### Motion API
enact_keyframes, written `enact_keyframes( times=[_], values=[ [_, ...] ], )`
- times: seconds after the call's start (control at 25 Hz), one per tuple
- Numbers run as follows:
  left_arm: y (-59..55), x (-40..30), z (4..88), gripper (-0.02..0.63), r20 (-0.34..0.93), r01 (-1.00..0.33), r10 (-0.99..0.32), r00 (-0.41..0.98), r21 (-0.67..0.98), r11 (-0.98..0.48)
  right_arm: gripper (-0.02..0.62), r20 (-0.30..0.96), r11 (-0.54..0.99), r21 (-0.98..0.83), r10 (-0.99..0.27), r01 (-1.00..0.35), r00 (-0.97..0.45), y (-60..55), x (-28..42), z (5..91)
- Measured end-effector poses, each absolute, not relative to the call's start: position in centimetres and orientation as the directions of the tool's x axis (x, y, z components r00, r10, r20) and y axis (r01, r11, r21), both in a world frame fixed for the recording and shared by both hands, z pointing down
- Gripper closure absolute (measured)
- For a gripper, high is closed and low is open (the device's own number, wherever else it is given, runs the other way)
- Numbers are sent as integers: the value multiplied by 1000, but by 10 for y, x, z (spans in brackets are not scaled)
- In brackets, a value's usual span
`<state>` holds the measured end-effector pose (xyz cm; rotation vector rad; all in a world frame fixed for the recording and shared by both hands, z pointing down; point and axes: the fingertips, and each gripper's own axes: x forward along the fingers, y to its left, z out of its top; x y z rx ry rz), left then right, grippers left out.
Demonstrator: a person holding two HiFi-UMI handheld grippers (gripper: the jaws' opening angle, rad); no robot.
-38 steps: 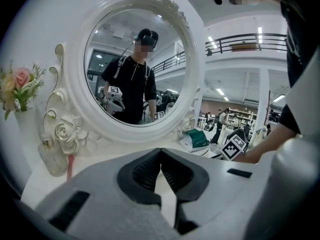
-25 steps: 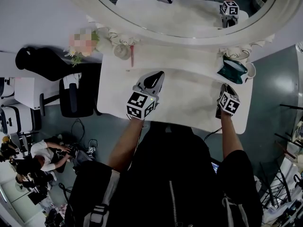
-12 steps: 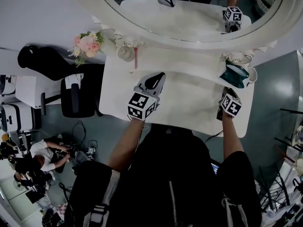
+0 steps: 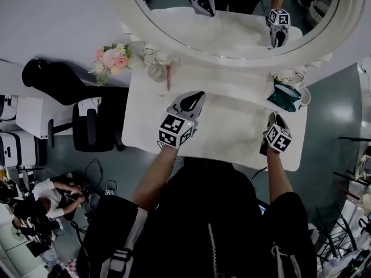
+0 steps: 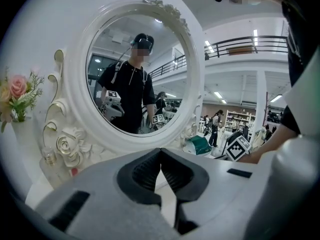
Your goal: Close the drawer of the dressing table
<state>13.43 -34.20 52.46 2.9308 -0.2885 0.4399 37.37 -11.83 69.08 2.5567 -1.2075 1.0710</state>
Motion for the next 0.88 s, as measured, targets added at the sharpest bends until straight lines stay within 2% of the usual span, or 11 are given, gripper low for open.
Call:
enact_keyframes(
  times=[0.08,0.24,0.68,0.88],
  values=[
    [-344,133,520,603,294,-206,-162,942,126,-970,538,616,-643,-196,-669,-741,417,-127,361,676],
    [-346,131,507,604,263,-195,-160,951,113,-974,592,540,-555,-196,-749,-808,384,-152,339,637],
    [-360,117,465,604,186,-190,-178,966,51,-980,592,265,-321,-93,-920,-943,287,-221,286,502],
    [-366,112,449,604,160,-194,-187,969,26,-981,592,128,-269,-85,-958,-959,257,-237,269,438]
  ],
)
